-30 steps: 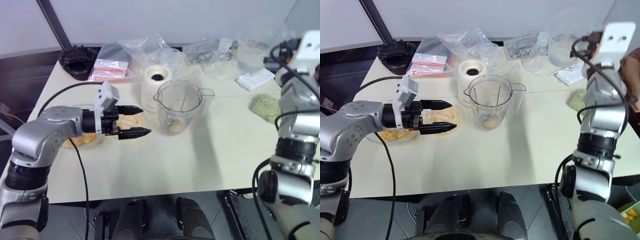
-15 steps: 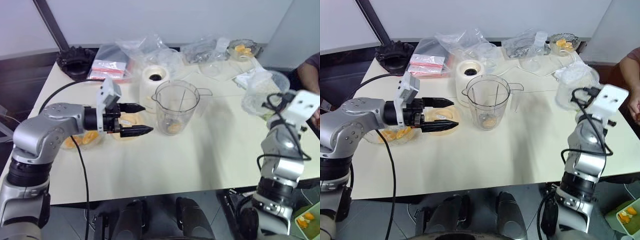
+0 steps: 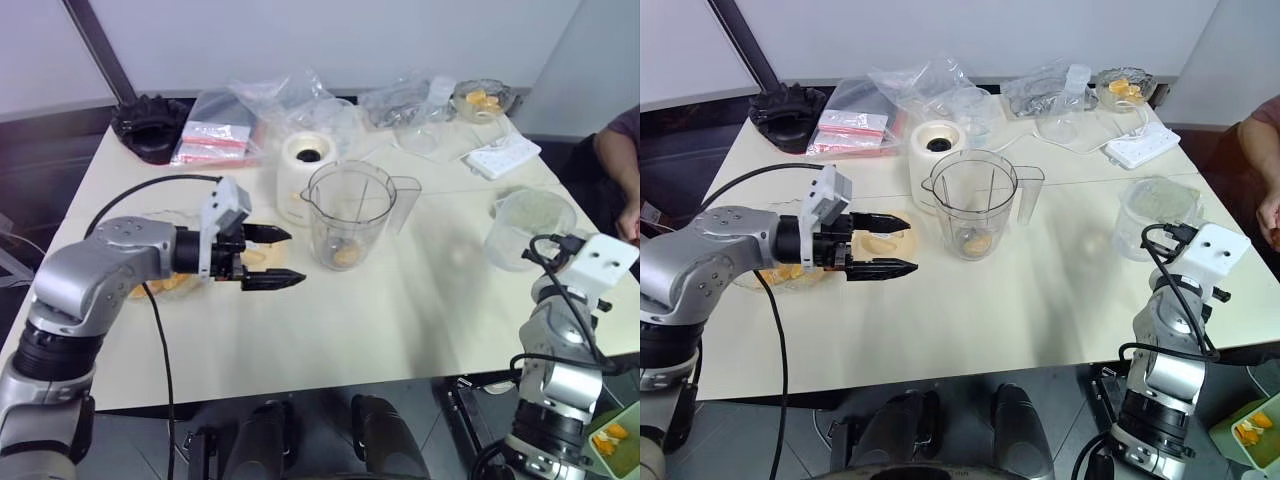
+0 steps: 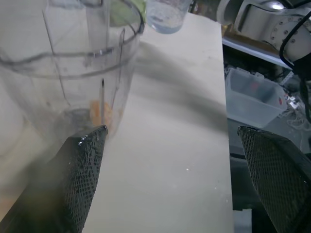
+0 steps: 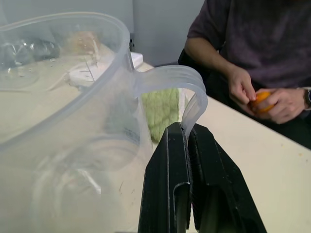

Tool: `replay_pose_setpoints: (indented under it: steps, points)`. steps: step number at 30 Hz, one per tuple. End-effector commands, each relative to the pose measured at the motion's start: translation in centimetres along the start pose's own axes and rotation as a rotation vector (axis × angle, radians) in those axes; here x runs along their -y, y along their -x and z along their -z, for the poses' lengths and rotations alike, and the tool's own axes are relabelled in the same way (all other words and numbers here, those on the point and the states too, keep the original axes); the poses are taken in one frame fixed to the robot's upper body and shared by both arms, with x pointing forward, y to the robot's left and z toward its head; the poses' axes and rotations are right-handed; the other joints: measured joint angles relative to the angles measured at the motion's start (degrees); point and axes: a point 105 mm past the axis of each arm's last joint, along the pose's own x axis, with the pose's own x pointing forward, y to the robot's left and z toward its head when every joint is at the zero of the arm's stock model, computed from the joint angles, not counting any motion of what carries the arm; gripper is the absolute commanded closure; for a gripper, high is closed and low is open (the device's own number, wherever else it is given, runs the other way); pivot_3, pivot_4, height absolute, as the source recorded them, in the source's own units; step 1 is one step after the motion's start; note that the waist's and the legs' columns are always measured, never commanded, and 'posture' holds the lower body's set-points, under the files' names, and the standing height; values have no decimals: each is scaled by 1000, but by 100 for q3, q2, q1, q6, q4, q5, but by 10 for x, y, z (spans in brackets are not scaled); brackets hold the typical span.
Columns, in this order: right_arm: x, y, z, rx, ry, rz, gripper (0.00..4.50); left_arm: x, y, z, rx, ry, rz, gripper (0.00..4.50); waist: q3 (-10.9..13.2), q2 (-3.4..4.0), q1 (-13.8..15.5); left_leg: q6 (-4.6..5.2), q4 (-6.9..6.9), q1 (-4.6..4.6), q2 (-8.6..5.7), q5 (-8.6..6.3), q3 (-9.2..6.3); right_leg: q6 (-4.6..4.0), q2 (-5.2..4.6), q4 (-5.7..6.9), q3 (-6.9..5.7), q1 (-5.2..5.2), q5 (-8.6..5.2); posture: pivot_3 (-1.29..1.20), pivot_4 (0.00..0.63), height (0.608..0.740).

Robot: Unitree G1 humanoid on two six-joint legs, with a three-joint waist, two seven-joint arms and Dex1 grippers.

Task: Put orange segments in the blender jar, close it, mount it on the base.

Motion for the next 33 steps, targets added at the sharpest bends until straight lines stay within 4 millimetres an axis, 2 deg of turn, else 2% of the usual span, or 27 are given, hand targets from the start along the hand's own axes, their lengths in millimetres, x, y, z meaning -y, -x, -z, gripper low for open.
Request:
replay_pose_setpoints:
  steps: [1, 15, 20, 31, 33]
  points:
    - [11, -1, -3, 39, -53, 80, 4463, 5, 0, -6, 7, -41, 9, 0, 0, 0, 0, 0, 0, 0, 0, 0, 0, -1, 0, -2, 1, 1, 0, 0, 150, 740]
    - [23, -8, 46, -68, -69, 176, 4463, 8, -1, -4, 2, -38, 17, 0, 0, 0, -14, 0, -1, 0, 2, 0, 1, -1, 2, -3, 1, 1, -1, 0, 150, 740]
    - [23, -7, 54, -113, -143, 195, 4463, 13, 1, 6, -55, -40, 43, 0, 0, 0, -16, 0, 0, 0, 4, 0, 1, -1, 4, -4, 3, 1, -1, 0, 150, 740]
    - [13, -5, 56, -137, -175, 173, 4463, 11, -1, 6, -42, -39, 40, 0, -2, -3, -17, 0, 0, 2, 10, 0, 1, -3, 9, -6, 3, 3, -1, 0, 150, 740]
    - [14, -4, 56, -135, -161, 174, 3886, 10, -1, 5, -41, -40, 40, 0, -2, -3, -15, 0, 1, 2, 11, 0, 1, -3, 9, -6, 3, 3, -1, 0, 150, 740]
